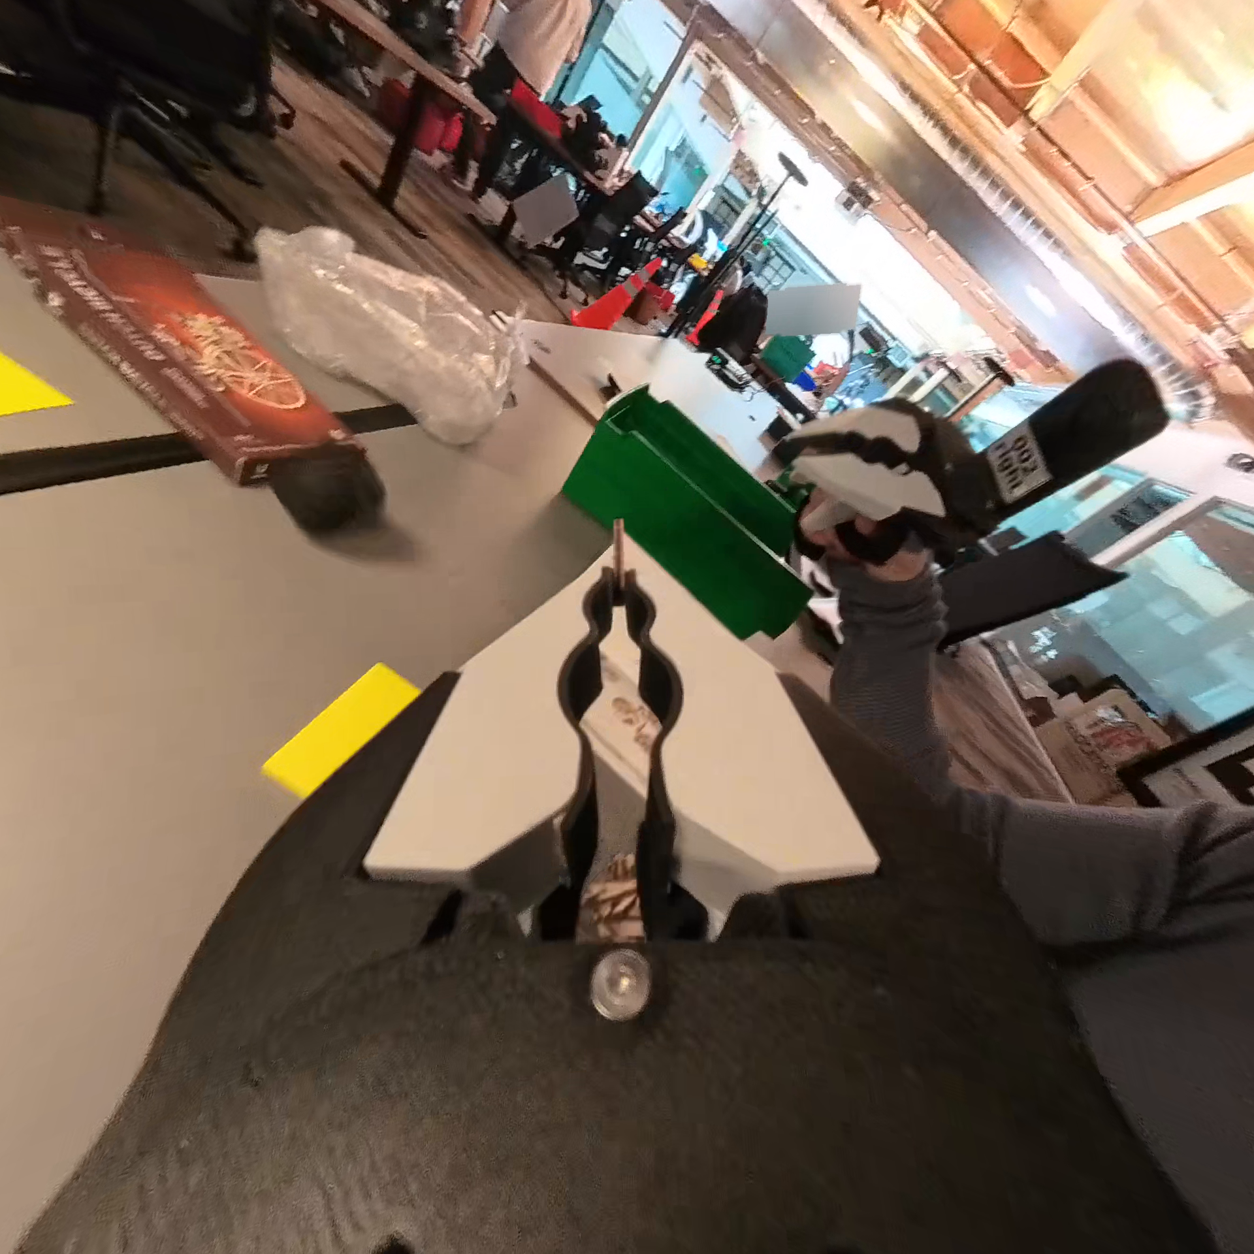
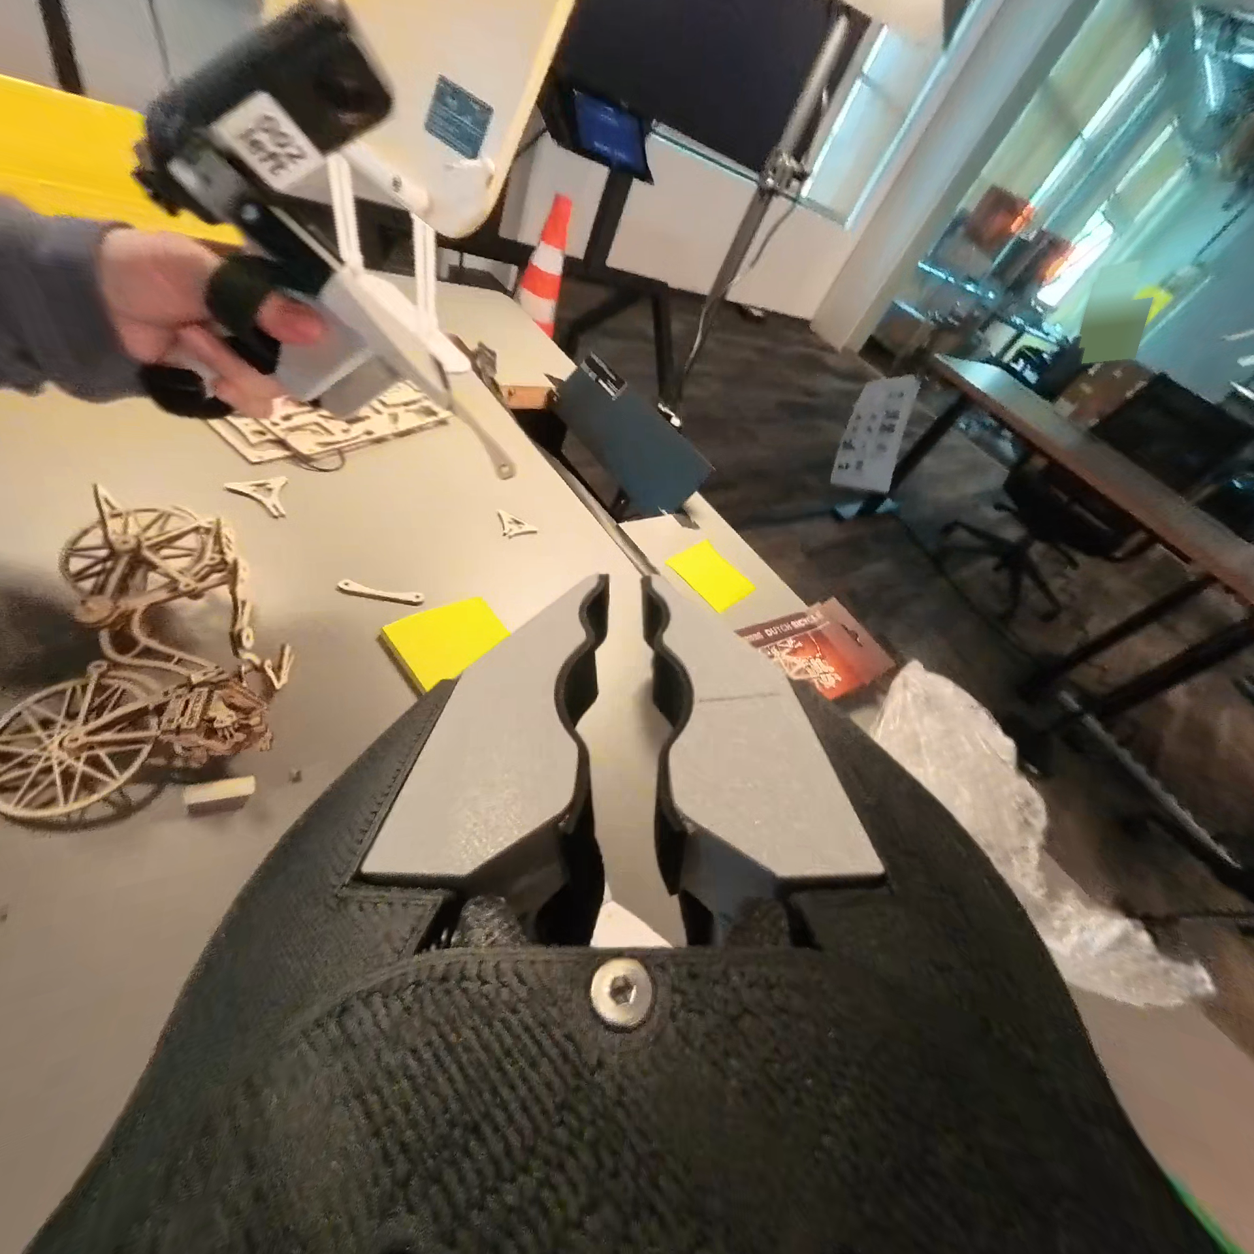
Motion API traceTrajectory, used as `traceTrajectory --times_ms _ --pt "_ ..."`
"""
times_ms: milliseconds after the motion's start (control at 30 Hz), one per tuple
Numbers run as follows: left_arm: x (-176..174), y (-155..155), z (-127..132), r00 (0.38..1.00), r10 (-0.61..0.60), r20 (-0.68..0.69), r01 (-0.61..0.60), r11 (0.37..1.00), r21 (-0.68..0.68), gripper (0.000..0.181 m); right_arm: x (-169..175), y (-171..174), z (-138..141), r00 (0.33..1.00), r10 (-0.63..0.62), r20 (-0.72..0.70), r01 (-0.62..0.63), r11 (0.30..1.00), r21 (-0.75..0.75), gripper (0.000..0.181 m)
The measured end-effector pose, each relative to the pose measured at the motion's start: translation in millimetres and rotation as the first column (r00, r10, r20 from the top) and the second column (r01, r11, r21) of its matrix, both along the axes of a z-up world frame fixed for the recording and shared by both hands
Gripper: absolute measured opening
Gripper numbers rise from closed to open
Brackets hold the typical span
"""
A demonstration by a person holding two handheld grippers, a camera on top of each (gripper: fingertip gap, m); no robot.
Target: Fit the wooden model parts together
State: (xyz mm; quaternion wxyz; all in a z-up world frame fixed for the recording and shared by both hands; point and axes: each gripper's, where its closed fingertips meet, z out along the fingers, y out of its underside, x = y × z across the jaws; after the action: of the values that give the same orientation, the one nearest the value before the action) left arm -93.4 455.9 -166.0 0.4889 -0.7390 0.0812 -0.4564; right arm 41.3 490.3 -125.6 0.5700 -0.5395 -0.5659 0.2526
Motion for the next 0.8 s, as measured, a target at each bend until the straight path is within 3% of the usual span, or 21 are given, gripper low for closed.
traceTrajectory --times_ms 167,333,467,600,800 --pt "-43.0 -17.9 -17.9 0.979 0.177 -0.103 -0.168 0.982 0.09 0.002 -19.4 23.1 -26.2 0.994 -0.068 0.084 0.083 0.979 -0.189 0.034" --pt "-81.6 -38.3 -22.7 0.914 0.4 -0.068 -0.359 0.875 0.325 0.001 -80.9 63.3 -59.3 0.983 0.007 0.182 0.061 0.928 -0.369 0.049" --pt "-102.2 -49.9 -31.1 0.853 0.522 -0.019 -0.469 0.782 0.411 0.001 -123.0 86.7 -73.5 0.972 0.049 0.23 0.054 0.905 -0.422 0.048" --pt "-115.6 -53.9 -31.6 0.798 0.602 -0.007 -0.528 0.705 0.474 0.001 -154.4 98.7 -68.8 0.982 0.056 0.18 0.036 0.882 -0.47 0.046" --pt "-110.9 -53.8 -42.6 0.773 0.632 -0.056 -0.514 0.676 0.529 0.001 -175.4 106.0 -56.9 0.991 -0.008 0.134 0.062 0.912 -0.405 0.044"
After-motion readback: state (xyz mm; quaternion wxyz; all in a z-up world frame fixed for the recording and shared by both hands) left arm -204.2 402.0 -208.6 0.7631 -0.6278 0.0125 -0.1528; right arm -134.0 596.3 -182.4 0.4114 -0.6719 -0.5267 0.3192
